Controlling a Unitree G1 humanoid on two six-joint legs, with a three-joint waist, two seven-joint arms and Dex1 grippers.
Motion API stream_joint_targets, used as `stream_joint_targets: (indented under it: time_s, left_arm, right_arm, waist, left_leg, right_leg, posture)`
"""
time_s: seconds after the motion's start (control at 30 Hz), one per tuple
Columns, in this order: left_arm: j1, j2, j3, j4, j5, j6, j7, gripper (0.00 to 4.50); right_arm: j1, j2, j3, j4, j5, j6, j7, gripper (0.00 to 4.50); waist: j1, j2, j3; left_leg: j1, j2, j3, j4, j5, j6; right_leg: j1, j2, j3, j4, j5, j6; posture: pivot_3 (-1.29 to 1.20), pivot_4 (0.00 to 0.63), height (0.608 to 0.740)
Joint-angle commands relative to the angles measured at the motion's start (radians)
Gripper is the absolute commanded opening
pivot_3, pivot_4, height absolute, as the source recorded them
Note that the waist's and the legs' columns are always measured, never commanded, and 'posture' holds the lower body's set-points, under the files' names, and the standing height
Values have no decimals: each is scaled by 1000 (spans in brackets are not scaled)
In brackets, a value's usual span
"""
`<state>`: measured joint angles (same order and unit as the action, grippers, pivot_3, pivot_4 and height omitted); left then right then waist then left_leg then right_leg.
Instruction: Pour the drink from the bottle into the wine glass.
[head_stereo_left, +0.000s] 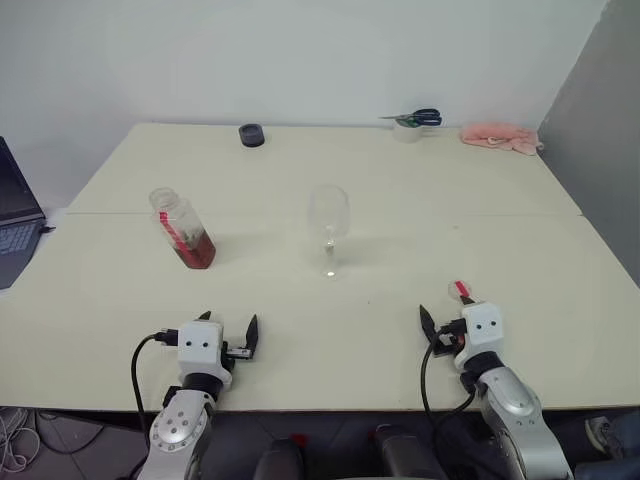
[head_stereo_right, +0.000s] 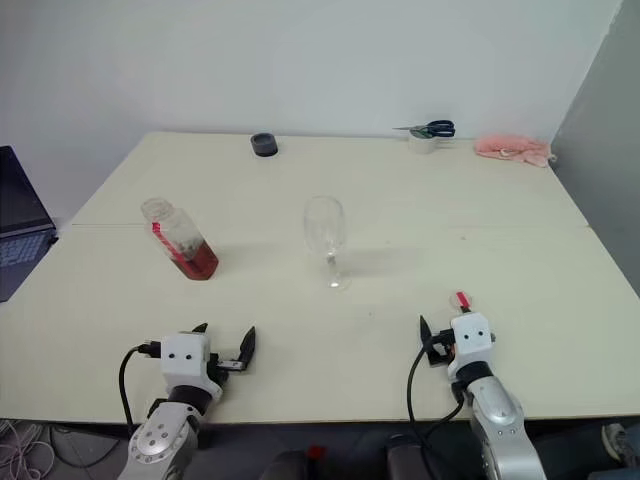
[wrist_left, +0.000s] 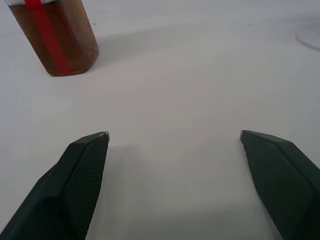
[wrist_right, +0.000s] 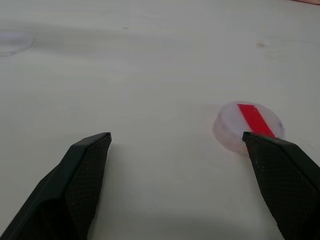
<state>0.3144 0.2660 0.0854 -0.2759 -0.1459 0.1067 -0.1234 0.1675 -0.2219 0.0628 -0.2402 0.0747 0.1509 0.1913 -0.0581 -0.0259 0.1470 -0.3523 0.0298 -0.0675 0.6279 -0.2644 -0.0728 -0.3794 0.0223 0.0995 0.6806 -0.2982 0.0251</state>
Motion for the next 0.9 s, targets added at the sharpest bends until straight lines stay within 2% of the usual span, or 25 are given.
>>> stream_joint_targets:
  time_s: [0.03, 0.2, 0.9]
  left_arm:
    - [-141, 348, 369, -64, -439, 211, -361, 4500]
    - [-142, 352, 374, -66, -447, 220, -366, 4500]
    - [-150, 372, 394, -69, -478, 253, -386, 4500]
  right_arm:
    - [-625, -217, 130, -7, 286, 394, 605, 4483]
    - [-631, -221, 132, -5, 289, 403, 616, 4483]
    - [-657, -240, 140, -1, 310, 440, 650, 4483]
  waist:
    - [0, 0, 4]
    - [1, 0, 6]
    - [1, -6, 25]
  left_leg:
    - [-1, 0, 0, 0, 0, 0]
    - [-11, -1, -1, 1, 0, 0]
    - [-13, -1, -5, 1, 0, 0]
  right_leg:
    - [0, 0, 0, 0, 0, 0]
    - [-9, 0, -2, 0, 5, 8]
    - [-9, 0, -4, -1, 4, 7]
  posture:
    - [0, 150, 740]
    - [0, 150, 740]
    - [0, 150, 740]
